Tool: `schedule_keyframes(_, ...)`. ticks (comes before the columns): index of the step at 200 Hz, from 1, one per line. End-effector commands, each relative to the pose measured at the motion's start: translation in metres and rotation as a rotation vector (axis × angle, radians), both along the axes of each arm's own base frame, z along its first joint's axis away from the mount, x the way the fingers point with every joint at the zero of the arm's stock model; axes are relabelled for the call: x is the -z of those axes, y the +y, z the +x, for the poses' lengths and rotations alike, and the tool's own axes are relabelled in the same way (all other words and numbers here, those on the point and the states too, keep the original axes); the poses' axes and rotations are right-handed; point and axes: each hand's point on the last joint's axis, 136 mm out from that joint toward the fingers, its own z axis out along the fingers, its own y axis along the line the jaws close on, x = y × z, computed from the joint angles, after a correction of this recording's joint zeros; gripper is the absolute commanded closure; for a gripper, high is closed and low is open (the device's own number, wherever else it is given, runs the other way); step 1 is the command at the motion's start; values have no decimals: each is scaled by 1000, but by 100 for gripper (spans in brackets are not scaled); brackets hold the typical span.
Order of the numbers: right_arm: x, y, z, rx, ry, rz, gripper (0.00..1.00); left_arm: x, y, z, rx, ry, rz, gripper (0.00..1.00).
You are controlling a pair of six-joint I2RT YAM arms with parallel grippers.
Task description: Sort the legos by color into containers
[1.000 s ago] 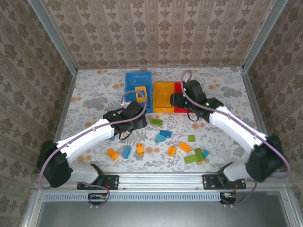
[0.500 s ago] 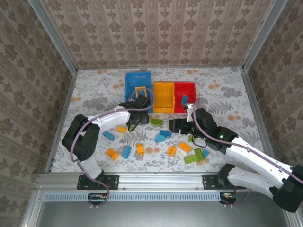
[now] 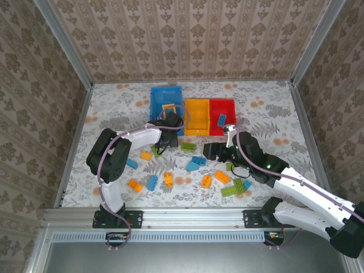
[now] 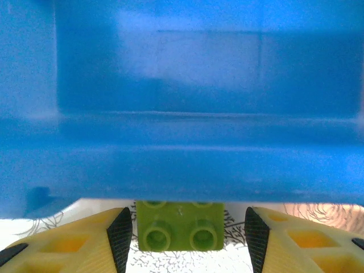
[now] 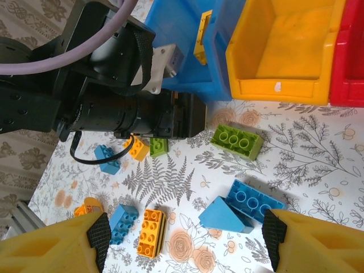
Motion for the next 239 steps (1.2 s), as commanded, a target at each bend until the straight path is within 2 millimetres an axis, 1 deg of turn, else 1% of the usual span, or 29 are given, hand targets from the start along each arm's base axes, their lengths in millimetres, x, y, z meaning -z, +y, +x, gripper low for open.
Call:
schedule_keyframes(1, -1, 6, -2, -19, 7, 20, 26, -5, 0, 15, 12, -37, 27, 43)
schedule_keyframes(16, 2, 6, -3, -17, 9, 16, 26, -2, 1, 17, 13, -39, 37, 47)
schedule_keyframes(42, 3, 6, -3, -16, 11, 19, 26, 2, 3, 18, 9, -39, 56, 60)
schedule_keyframes(60, 3, 5, -3, -13, 10, 15, 26, 0, 4, 15, 5, -44, 61, 67)
schedule_keyframes(68, 3, 4, -3, -10, 7, 13, 27, -2, 5, 13, 1, -44, 64, 68)
schedule_keyframes(88, -1, 1, -2, 3, -7, 4, 27, -9, 4, 0, -12, -44, 53, 70)
schedule_keyframes(107, -7, -2, 0, 15, -27, -3, 27, -13, 2, -21, -19, -30, 33, 71)
schedule_keyframes(133, -15, -4, 3, 23, -53, -15, 27, -24, -10, -49, -5, -31, 0, 72)
schedule_keyframes(153, -21, -6, 5, 31, -74, -19, 27, -48, -27, -58, 29, -67, -39, 72)
schedule_keyframes(172, -24, -9, 5, 42, -92, -14, 27, -78, -49, -56, 77, -114, -65, 71)
schedule_keyframes(182, -25, -10, 5, 49, -97, -14, 27, -92, -62, -51, 99, -135, -85, 71)
schedule_keyframes(196, -27, -14, 5, 66, -100, -12, 27, -106, -78, -41, 127, -151, -107, 71)
schedule_keyframes(219, -32, -22, 2, 90, -113, -6, 27, -119, -100, -20, 166, -169, -102, 71)
schedule_keyframes(221, -32, -23, 2, 92, -112, -6, 27, -117, -101, -18, 168, -165, -95, 71)
schedule_keyframes(223, -32, -24, 2, 95, -113, -6, 27, -119, -103, -16, 170, -170, -97, 71)
schedule_keyframes(231, -33, -26, 1, 103, -116, -6, 27, -119, -108, -7, 172, -169, -94, 70)
schedule_keyframes(239, -34, -29, -1, 108, -117, -9, 27, -115, -112, 2, 169, -158, -92, 71)
